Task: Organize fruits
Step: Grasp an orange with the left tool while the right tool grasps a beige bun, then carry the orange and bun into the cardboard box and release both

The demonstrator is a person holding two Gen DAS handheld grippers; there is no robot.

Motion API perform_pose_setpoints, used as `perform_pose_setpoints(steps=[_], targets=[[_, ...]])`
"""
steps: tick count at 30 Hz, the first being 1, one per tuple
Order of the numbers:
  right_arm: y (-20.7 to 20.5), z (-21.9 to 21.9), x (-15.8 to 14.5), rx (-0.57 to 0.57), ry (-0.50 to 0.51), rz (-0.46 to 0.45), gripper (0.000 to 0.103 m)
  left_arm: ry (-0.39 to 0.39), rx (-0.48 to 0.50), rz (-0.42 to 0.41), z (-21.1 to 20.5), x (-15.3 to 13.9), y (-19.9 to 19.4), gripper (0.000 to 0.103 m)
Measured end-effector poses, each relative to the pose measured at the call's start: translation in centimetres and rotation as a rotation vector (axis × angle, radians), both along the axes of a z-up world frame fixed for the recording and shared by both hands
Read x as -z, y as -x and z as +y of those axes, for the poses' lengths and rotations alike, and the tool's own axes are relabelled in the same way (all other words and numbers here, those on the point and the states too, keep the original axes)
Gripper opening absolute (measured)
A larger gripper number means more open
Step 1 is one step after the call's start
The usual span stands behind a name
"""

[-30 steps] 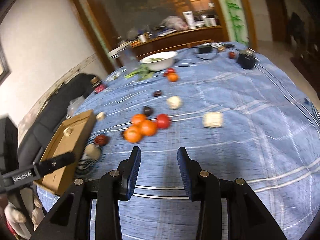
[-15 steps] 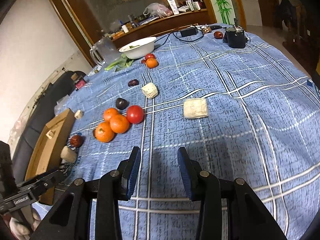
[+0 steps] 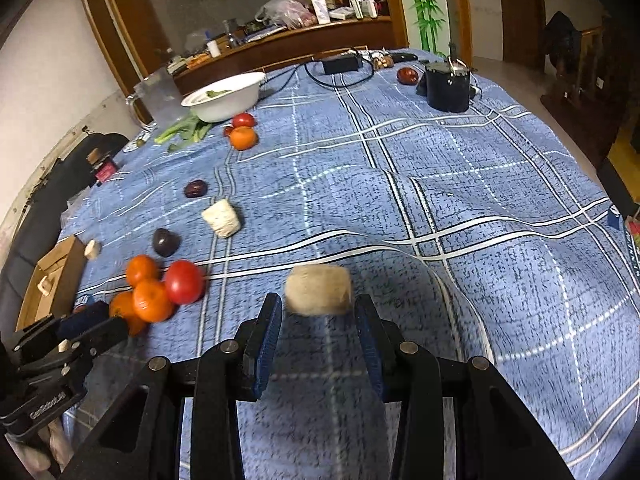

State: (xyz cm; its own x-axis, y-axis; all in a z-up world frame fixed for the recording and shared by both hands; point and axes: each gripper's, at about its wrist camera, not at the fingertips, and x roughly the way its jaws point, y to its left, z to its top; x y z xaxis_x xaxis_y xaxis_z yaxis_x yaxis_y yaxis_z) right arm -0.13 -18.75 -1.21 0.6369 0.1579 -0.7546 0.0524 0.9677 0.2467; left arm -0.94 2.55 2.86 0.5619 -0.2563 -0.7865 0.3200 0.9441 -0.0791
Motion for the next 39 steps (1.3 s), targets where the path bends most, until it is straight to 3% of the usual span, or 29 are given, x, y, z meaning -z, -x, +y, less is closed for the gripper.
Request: perform_pose_setpoints(steps=[6, 10, 13, 15, 22, 27, 29, 32, 39], targets=[[-0.9, 0.9, 0.1, -0.004, 0.054, -0.009, 0.040, -0.032, 0.041, -0.029, -0.8, 0.1, -0.1, 0.040], [-1.2, 1.4, 0.2, -0.008, 0.094, -0.016, 0.040, -0.011, 0.046, -0.026, -0.5, 0.2, -0.4, 0.041], [-1.2, 1.3, 0.1, -0.006, 0.094, -0.020, 0.039, -0.013, 0.059, -0.017, -0.5, 0.1, -0.5, 0.041], [-0.9, 1.2, 0.1, -0.012, 0.090, -0.023, 0.034, -0.022, 0.088, -0.015, -0.8, 0.0, -0.1, 0.031], [-0.1, 1.2, 0.3, -0.017, 0.058, -0.040, 0.034, -0.023, 0.091, -0.010, -0.6, 0.2, 0.1, 0.032], [0.0, 0.9, 0.3, -0.015, 0.030, -0.045, 0.034, -0.169, 0.104, -0.034, -2.3, 1.8, 0.1, 0.039], [0.1, 0.9, 0.3, -0.015, 0.026, -0.048, 0.034, -0.149, 0.086, -0.049, -1.7, 1.6, 0.2, 0.032], [0.4, 0.8, 0.2, -0.015, 0.014, -0.051, 0.034, -0.027, 0.056, -0.021, 0.0, 0.7, 0.2, 0.031], [2.7, 1.5, -1.5, -0.030, -0.006, -0.094, 0.034, 0.075, 0.018, -0.081, 2.3, -2.6, 3.6, 0.032]])
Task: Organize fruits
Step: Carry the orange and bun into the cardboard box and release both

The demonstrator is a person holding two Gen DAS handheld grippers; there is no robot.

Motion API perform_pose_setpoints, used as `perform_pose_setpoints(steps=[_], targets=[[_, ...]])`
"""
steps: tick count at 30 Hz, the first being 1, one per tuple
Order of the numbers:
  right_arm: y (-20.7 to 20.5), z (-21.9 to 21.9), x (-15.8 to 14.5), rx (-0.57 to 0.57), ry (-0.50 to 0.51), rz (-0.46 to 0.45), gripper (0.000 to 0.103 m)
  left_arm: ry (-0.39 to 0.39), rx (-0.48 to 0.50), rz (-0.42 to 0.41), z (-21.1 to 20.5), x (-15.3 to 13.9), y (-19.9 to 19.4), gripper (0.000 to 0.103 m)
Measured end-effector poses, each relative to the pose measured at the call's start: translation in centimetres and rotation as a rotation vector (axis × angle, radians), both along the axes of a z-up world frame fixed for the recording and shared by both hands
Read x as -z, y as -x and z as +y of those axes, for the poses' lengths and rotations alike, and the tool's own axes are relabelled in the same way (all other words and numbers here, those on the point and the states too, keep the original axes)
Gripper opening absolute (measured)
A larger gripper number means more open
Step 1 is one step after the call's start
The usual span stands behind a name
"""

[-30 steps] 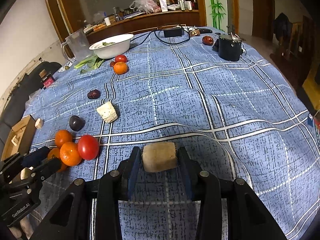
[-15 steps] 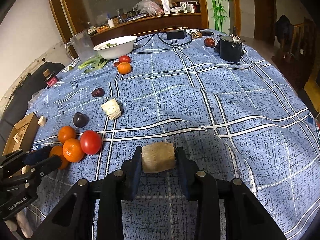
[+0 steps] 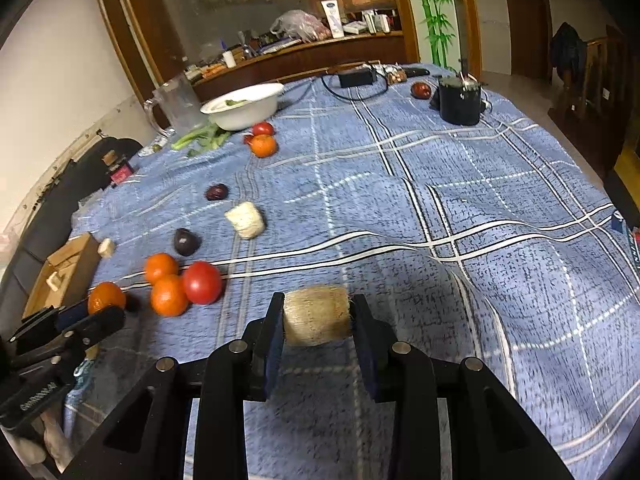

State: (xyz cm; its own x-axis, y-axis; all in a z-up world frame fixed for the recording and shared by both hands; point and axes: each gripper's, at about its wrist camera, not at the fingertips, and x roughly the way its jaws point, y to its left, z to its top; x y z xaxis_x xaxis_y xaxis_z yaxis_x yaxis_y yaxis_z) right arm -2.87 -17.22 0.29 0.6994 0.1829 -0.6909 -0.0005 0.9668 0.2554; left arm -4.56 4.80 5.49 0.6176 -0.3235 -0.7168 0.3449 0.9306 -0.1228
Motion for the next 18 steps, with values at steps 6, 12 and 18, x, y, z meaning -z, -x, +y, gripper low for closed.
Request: perform_pose_setpoints(steps=[6, 12, 18], targets=[[2.6, 3.2, -3.4, -0.070, 0.019, -0.074, 0.034, 0.066, -0.075, -0.024, 4.5, -2.2, 3.6, 0.032], [4.3, 8.1, -5.7, -0.163, 0.048, -0.111, 0.035, 0.112, -0.223, -0.026, 11.6, -2.9, 6.3, 0.032], [4.7, 15.1, -6.6, -0.306, 0.070, -0.098, 0.035, 0.108, -0.371, -0.006, 19.2, -2.9, 7.0, 0.032]])
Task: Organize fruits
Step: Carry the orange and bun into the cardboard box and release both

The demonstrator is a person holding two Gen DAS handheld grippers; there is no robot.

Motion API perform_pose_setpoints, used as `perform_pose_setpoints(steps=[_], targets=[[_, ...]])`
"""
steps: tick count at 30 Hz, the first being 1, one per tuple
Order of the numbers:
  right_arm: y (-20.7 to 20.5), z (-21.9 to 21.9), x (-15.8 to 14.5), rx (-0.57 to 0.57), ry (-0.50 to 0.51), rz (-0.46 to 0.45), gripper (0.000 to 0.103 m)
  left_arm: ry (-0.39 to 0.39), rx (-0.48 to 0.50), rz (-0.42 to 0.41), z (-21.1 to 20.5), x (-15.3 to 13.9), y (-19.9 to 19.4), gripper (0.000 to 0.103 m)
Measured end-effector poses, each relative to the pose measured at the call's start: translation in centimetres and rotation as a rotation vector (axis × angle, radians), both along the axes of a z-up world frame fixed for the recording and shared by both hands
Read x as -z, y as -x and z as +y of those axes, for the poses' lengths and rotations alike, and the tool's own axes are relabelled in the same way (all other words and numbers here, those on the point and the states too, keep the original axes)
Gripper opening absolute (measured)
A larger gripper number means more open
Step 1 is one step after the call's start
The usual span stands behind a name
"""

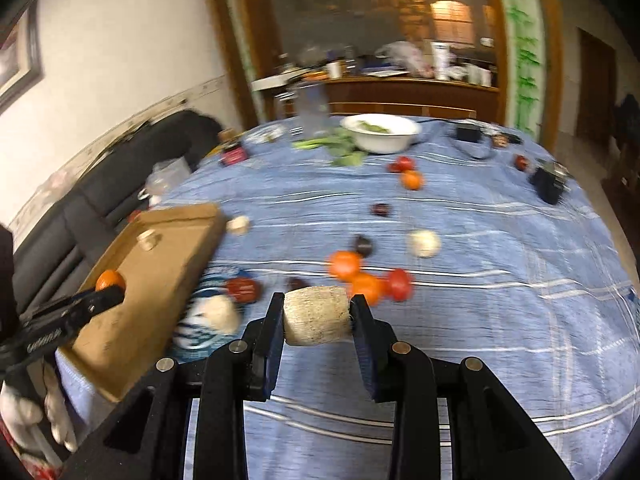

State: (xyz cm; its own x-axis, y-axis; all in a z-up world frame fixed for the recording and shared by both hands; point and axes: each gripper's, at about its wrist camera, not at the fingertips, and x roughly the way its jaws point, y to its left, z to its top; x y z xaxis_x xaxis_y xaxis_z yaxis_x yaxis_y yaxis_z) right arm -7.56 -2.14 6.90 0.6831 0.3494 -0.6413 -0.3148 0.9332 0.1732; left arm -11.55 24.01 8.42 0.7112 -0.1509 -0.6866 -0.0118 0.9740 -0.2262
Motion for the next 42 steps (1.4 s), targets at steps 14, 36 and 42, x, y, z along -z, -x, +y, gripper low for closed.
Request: perform_pose_setpoints(steps=[14, 36, 42], targets=[[-6.3, 19.4, 4.0, -0.305, 0.093, 0.151, 0.035, 0.006, -0.157, 0.240, 9.8, 3.9, -8.7, 0.032], [-7.5, 18.7, 2.3, -0.293, 0.031, 0.113, 0.037, 0.037, -0.192, 0.234, 10.9, 4.5, -9.5, 0.066], [-5.6, 11.1, -0.8, -0.176, -0.077, 0.052, 0.050, 0.058, -0.193, 0.123, 10.2, 0.5, -6.9, 0.066]])
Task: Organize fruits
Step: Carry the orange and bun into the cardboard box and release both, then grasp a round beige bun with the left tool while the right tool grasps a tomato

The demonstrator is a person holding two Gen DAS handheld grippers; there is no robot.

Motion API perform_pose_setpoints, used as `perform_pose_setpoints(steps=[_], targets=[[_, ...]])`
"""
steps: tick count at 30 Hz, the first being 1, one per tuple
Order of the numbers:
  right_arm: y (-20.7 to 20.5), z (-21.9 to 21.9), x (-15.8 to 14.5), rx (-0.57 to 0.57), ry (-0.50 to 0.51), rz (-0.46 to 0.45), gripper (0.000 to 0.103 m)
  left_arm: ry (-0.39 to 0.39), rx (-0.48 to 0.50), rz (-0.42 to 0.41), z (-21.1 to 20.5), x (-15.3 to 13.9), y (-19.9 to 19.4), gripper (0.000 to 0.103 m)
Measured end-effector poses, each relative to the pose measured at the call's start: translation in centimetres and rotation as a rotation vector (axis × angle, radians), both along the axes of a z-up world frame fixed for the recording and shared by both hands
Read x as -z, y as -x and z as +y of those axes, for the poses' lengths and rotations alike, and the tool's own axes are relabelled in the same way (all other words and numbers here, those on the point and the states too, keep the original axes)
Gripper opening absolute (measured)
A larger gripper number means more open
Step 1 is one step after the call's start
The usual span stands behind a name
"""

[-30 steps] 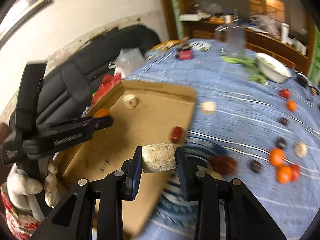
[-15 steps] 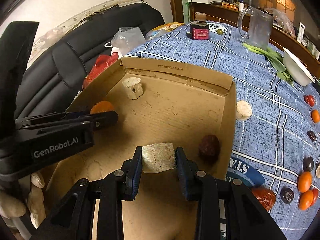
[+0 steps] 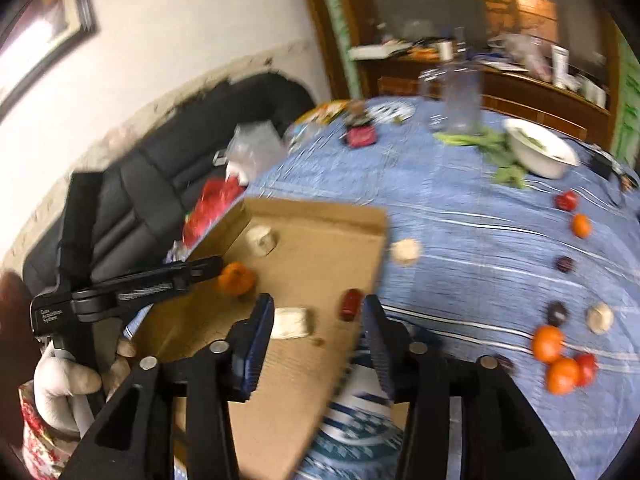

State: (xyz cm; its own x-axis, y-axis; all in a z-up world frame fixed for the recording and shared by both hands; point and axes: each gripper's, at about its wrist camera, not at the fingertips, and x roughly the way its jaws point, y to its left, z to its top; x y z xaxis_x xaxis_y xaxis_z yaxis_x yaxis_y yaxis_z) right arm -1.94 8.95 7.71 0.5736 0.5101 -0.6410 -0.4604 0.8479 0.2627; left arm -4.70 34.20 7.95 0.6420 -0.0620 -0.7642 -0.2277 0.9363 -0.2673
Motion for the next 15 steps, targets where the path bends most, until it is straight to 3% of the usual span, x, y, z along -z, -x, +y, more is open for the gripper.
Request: perform_pose_setpoints(steps=[4, 8, 15], targets=[[1.0, -5.6, -0.1, 0.107, -0.048, 0.009, 0.050, -0.016, 0.045, -0.079, -2.9, -3.0, 2.3, 0.066], [1.9, -10.3, 1.5, 0.194, -0.057, 0.044, 0.050, -0.029, 0.126, -0.108, -7.1, -4.0, 3.5, 0.069], [3.5, -16.2, 3.9, 0.285, -0.067, 0.090, 0.050, -0.070, 0.317, -0.044, -16.3, -1.0, 3.3, 0.069]])
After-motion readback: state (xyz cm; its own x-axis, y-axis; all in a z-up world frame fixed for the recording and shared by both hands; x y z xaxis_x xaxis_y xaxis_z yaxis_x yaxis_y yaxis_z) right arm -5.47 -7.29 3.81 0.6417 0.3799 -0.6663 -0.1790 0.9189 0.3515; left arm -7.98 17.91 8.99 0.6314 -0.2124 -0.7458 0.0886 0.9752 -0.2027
